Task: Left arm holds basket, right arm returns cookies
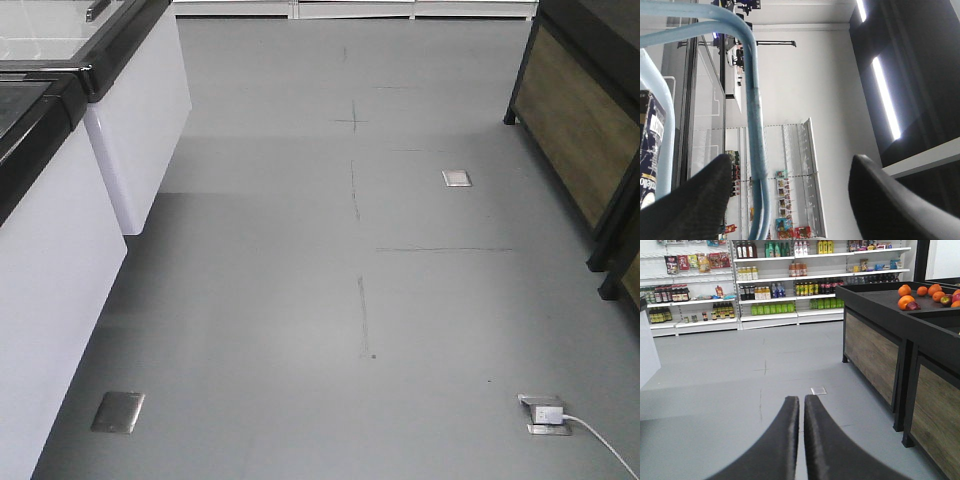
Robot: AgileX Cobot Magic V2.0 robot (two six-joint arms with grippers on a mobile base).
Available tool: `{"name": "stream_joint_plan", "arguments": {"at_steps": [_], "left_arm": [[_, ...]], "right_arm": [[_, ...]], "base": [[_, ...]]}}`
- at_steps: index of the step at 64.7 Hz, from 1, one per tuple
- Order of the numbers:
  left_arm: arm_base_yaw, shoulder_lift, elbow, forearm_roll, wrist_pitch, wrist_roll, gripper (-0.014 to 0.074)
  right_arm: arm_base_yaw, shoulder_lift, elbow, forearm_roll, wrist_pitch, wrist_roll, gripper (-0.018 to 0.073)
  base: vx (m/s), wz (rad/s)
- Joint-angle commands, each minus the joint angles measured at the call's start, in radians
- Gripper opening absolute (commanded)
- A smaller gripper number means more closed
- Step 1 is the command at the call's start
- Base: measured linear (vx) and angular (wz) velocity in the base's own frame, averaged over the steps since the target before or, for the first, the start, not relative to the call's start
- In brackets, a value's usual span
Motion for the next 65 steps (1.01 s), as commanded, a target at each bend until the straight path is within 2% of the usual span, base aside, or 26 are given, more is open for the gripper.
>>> {"name": "stream_joint_plan", "arguments": {"at_steps": [1, 39, 65], "left_arm": [[0.001, 0.006, -0.054, 0.000, -0.055, -0.004, 0.0472], [0.001, 0.086, -0.089, -0.016, -0.056, -0.004, 0.0465], [-0.010, 0.120, -0.152, -0.016, -0.049, -0.001, 0.0337]], "right_arm": [[-0.006, -0.006, 0.018, -0.005, -0.068, -0.007, -0.0006], [-0.006, -0.006, 0.018, -0.005, -0.068, -0.007, -0.0006], [-0.006, -0.006, 0.018, -0.005, -0.068, -0.007, -0.0006]], "base": [[0.00, 0.00], [0.00, 0.00], [0.00, 0.00]]}}
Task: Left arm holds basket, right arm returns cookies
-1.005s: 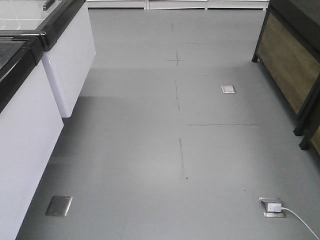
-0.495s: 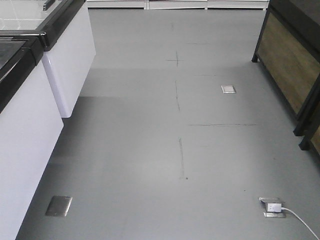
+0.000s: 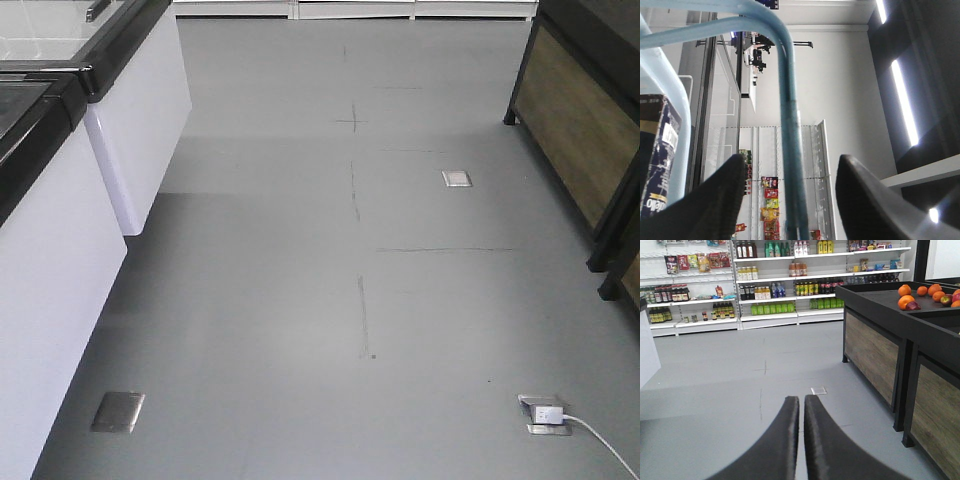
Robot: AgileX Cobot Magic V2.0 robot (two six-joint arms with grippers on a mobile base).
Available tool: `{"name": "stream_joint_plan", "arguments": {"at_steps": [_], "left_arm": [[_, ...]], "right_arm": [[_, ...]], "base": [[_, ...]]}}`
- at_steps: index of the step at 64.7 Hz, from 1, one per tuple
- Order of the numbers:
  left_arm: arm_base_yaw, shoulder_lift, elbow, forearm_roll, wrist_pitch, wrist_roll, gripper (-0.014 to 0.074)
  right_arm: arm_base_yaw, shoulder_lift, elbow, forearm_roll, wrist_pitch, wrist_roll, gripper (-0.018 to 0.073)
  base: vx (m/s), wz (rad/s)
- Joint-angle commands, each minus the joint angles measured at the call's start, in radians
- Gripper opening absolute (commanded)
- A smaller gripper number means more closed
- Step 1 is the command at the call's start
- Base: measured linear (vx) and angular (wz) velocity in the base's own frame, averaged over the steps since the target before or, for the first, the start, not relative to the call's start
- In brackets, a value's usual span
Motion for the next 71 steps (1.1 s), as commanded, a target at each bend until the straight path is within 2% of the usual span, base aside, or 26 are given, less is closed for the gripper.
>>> {"name": "stream_joint_plan", "arguments": {"at_steps": [1, 19, 38, 54, 71], "left_arm": [[-0.007, -0.015, -0.044, 0.002, -0.069, -0.001, 0.0331], [-0.008, 0.010, -0.045, 0.002, -0.073, -0.001, 0.0197], [-0.008, 0.015, -0.045, 0.004, -0.078, -0.001, -0.0008], [-0.008, 0.015, -0.045, 0.006, -0.094, -0.001, -0.0008], [-0.008, 0.015, -0.045, 0.012, -0.216, -0.005, -0.0006]], "right_arm": [[-0.006, -0.006, 0.018, -0.005, -0.068, -0.007, -0.0006], [-0.006, -0.006, 0.018, -0.005, -0.068, -0.007, -0.0006], [-0.006, -0.006, 0.018, -0.005, -0.068, -0.007, -0.0006], [-0.006, -0.006, 0.018, -0.005, -0.068, -0.007, -0.0006], [-0.006, -0.006, 0.018, -0.005, -0.068, -0.007, -0.0006]], "base": [[0.00, 0.00], [0.00, 0.00], [0.00, 0.00], [0.00, 0.00], [0.00, 0.00]]}}
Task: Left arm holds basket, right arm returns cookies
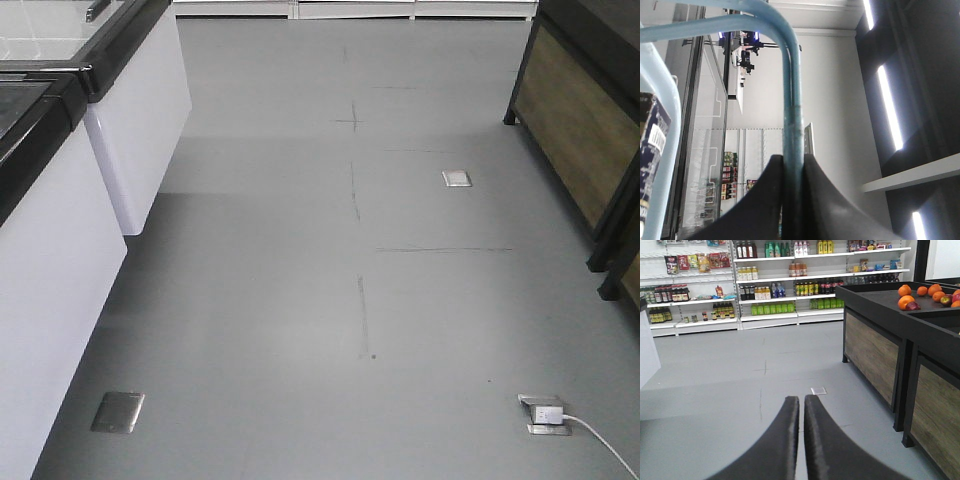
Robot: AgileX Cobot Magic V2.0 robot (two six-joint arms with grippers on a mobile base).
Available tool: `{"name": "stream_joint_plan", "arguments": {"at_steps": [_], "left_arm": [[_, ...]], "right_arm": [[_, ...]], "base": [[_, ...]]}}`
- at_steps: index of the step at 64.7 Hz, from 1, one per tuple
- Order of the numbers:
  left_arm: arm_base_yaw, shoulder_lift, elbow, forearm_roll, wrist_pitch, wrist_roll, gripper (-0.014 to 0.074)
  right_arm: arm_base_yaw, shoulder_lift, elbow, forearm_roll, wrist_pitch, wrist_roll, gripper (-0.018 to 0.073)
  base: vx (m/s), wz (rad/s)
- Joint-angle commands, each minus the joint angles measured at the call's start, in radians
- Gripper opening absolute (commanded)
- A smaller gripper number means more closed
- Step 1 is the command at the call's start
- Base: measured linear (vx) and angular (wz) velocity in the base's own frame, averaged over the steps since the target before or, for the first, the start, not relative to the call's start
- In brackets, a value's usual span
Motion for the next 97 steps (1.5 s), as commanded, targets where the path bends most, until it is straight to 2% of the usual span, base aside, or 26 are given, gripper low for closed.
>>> {"name": "stream_joint_plan", "arguments": {"at_steps": [1, 14, 25, 38, 51, 70, 86, 97], "left_arm": [[-0.006, -0.027, -0.030, 0.023, -0.152, 0.021, -0.0006], [-0.029, -0.037, -0.053, 0.022, -0.180, 0.018, -0.0006], [-0.062, -0.037, -0.107, 0.029, -0.202, -0.033, -0.0004], [-0.099, -0.044, -0.182, 0.124, -0.200, -0.088, -0.0004], [-0.150, -0.045, -0.228, 0.183, -0.205, -0.183, -0.0004], [-0.286, -0.045, -0.231, 0.328, -0.210, -0.302, -0.0004], [-0.439, -0.045, -0.231, 0.388, -0.211, -0.317, -0.0004], [-0.548, -0.045, -0.231, 0.400, -0.212, -0.317, -0.0004]], "right_arm": [[-0.006, -0.006, 0.018, -0.005, -0.068, -0.007, -0.0006], [-0.006, -0.006, 0.018, -0.005, -0.068, -0.007, -0.0006], [-0.006, -0.006, 0.018, -0.005, -0.068, -0.007, -0.0006], [-0.006, -0.006, 0.018, -0.005, -0.068, -0.007, -0.0006], [-0.006, -0.006, 0.018, -0.005, -0.068, -0.007, -0.0006], [-0.006, -0.006, 0.018, -0.005, -0.068, -0.007, -0.0006], [-0.006, -0.006, 0.018, -0.005, -0.068, -0.007, -0.0006], [-0.006, -0.006, 0.018, -0.005, -0.068, -0.007, -0.0006]], "base": [[0.00, 0.00], [0.00, 0.00], [0.00, 0.00], [0.00, 0.00], [0.00, 0.00], [0.00, 0.00], [0.00, 0.00], [0.00, 0.00]]}}
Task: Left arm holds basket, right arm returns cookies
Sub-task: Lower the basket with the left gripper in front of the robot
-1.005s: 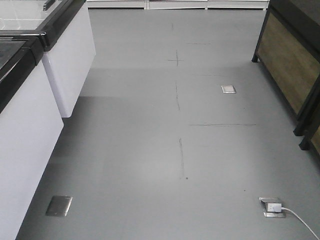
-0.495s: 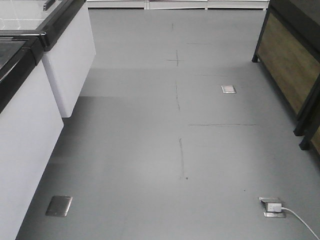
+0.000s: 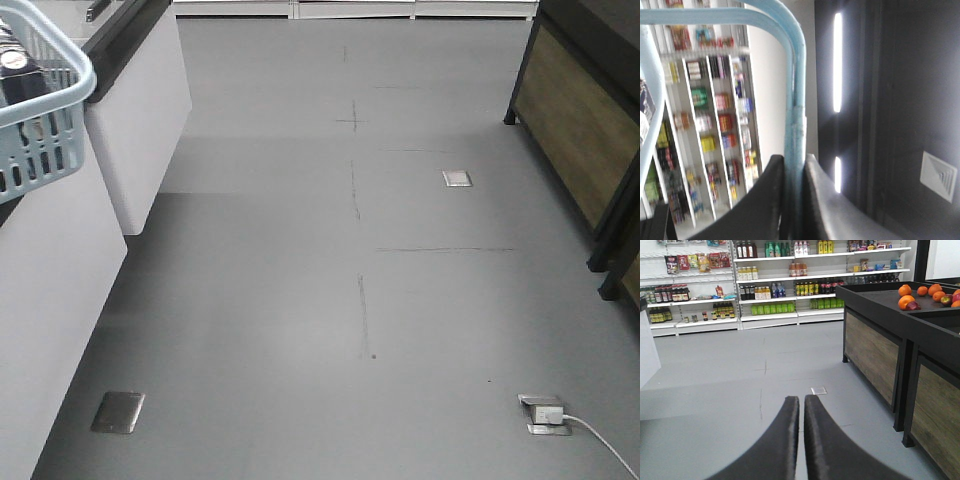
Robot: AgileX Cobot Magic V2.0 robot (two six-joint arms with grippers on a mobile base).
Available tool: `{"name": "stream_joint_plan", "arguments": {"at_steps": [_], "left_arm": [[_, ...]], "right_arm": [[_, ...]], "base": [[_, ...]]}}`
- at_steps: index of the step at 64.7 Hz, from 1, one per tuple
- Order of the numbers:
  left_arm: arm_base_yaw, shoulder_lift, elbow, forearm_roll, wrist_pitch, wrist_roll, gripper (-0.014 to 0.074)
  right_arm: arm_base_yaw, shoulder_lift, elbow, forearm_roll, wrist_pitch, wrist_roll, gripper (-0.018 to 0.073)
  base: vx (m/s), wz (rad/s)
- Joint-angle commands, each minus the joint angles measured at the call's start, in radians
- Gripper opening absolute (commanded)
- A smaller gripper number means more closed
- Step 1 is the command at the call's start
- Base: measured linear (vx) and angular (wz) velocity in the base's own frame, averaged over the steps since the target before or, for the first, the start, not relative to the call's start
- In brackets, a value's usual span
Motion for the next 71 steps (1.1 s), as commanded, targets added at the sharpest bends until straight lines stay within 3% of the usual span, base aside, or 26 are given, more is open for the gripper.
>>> {"name": "stream_joint_plan", "arguments": {"at_steps": [1, 14, 57, 63, 71], "left_arm": [[-0.058, -0.050, -0.044, 0.002, -0.141, -0.003, -0.0004], [-0.172, -0.050, -0.041, 0.024, -0.143, -0.003, -0.0004], [-0.463, -0.008, -0.040, 0.038, -0.156, -0.005, -0.0004], [-0.501, 0.007, -0.018, 0.006, -0.196, -0.004, -0.0004], [-0.545, 0.034, 0.052, -0.094, -0.313, -0.002, -0.0004]], "right_arm": [[-0.006, -0.006, 0.018, -0.005, -0.068, -0.007, -0.0006], [-0.006, -0.006, 0.018, -0.005, -0.068, -0.007, -0.0006], [-0.006, -0.006, 0.018, -0.005, -0.068, -0.007, -0.0006], [-0.006, -0.006, 0.018, -0.005, -0.068, -0.007, -0.0006], [-0.006, -0.006, 0.018, -0.005, -0.068, -0.007, -0.0006]], "base": [[0.00, 0.00], [0.00, 0.00], [0.00, 0.00], [0.00, 0.00], [0.00, 0.00]]}}
